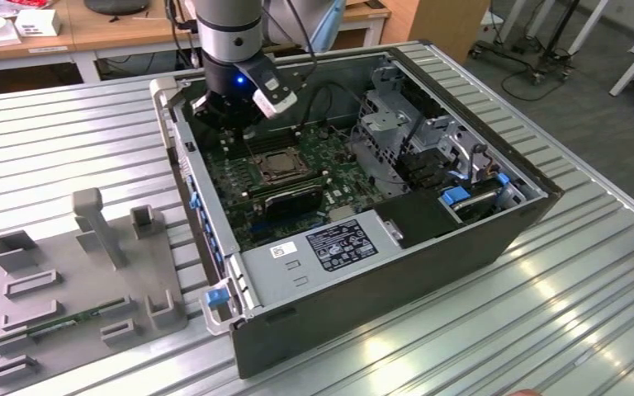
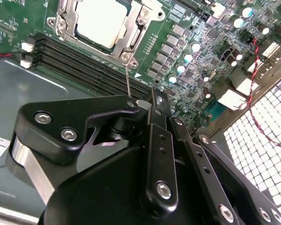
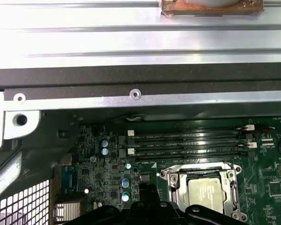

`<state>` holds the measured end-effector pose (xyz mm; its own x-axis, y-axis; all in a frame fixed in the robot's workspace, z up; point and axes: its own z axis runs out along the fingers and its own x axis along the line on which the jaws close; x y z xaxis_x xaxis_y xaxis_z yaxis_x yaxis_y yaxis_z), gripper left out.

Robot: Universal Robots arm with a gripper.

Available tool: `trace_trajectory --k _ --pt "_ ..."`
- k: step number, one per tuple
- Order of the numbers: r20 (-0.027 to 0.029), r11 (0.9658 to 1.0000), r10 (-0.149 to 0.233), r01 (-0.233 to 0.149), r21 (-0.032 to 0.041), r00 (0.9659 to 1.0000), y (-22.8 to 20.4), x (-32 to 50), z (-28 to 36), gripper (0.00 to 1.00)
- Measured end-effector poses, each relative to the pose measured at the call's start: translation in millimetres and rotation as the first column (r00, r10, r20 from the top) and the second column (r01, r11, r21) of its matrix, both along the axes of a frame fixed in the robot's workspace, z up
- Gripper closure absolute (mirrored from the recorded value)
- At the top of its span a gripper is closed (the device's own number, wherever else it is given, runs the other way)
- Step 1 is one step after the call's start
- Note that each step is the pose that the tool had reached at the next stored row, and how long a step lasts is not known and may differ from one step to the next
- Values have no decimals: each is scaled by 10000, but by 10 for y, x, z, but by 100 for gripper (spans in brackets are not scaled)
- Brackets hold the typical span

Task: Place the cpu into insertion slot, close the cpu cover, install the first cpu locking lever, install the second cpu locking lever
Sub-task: 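Install the first cpu locking lever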

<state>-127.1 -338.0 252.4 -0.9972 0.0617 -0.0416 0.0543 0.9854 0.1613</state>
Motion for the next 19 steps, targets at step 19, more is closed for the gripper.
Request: trace_trajectory --k 19 --pt "78 9985 -3 -2 540 10000 1 -64 -9 89"
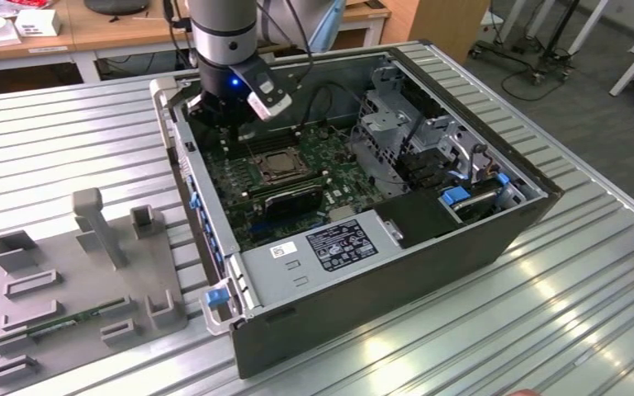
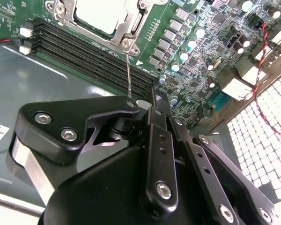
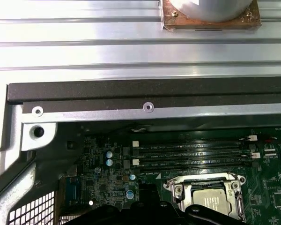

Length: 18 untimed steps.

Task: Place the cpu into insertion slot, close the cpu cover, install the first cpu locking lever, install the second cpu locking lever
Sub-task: 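Install the first cpu locking lever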

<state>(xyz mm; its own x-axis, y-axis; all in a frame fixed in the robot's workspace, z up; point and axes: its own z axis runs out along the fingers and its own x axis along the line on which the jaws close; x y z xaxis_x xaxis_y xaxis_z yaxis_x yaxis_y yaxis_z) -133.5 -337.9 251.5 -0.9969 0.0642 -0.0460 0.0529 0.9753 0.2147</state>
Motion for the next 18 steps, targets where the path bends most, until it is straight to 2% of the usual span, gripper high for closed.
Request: trace_trajectory --k 3,7,12,13,14,17,18 --pt "-1 10000 0 0 12 10000 0 4 -6 89" --pt "2 10000 0 0 83 10000 1 6 -8 89" --pt "1 10000 1 -1 99 10000 0 6 -8 89" --pt "1 9999 3 -3 140 10000 -1 7 -8 89" --pt "3 9998 2 -2 212 10000 -1 8 -8 89" --pt "2 9988 4 -4 490 10000 0 10 -8 89" --pt "2 9987 2 -2 518 10000 0 10 -8 89"
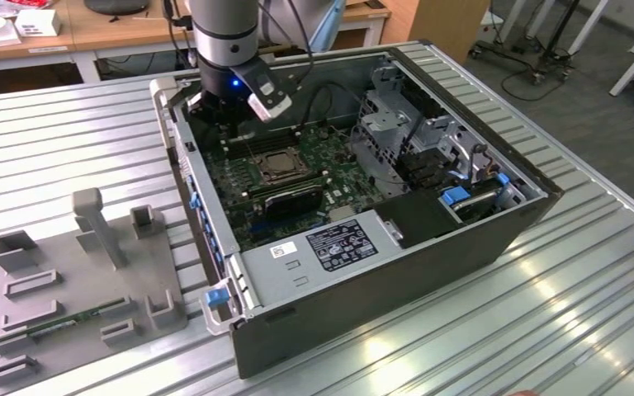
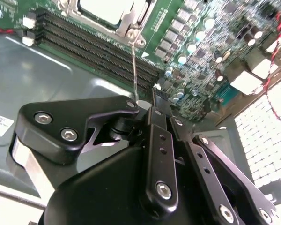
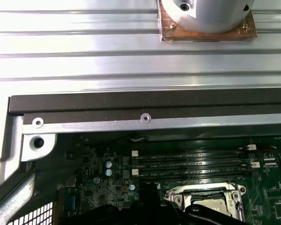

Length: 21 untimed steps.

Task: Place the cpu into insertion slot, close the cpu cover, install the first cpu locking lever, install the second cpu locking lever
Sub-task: 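Install the first cpu locking lever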

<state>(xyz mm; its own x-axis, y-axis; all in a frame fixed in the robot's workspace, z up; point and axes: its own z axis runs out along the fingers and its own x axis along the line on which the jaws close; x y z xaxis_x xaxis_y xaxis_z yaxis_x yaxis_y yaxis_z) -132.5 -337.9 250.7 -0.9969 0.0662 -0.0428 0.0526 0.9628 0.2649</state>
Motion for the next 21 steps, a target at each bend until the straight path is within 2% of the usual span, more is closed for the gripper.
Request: trace_trajectory --k 4,9,14,21 --pt "0 10000 1 -1 3 10000 0 11 -3 89" --pt "-1 10000 0 0 1 10000 0 74 -11 89" --pt "0 10000 1 -1 1 10000 0 171 -19 89" --pt "0 10000 0 0 2 10000 -1 356 -25 89"
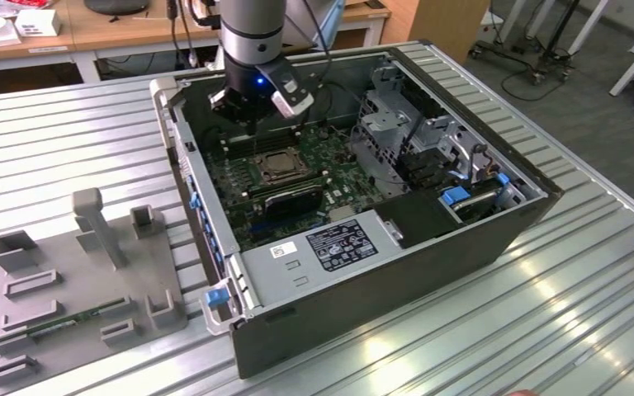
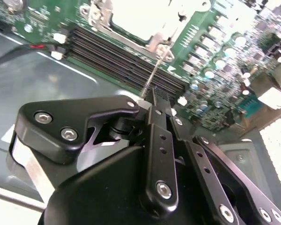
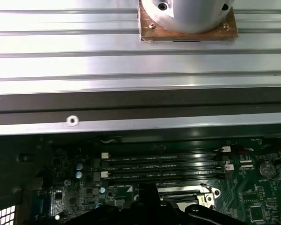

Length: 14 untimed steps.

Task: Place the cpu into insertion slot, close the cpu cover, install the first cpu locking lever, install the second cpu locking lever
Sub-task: 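Install the first cpu locking lever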

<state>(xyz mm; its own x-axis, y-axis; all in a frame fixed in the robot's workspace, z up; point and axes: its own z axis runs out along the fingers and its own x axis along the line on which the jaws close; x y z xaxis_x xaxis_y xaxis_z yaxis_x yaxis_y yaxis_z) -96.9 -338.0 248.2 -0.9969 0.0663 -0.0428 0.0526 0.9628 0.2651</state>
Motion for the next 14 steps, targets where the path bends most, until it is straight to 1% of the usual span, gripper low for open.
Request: trace_trajectory --k 9,11,14 --pt "-1 10000 2 -2 -1 10000 -5 224 -6 89" --pt "0 10000 0 0 0 10000 -5 263 -8 89" --pt "0 10000 0 0 0 10000 -6 275 -9 89"
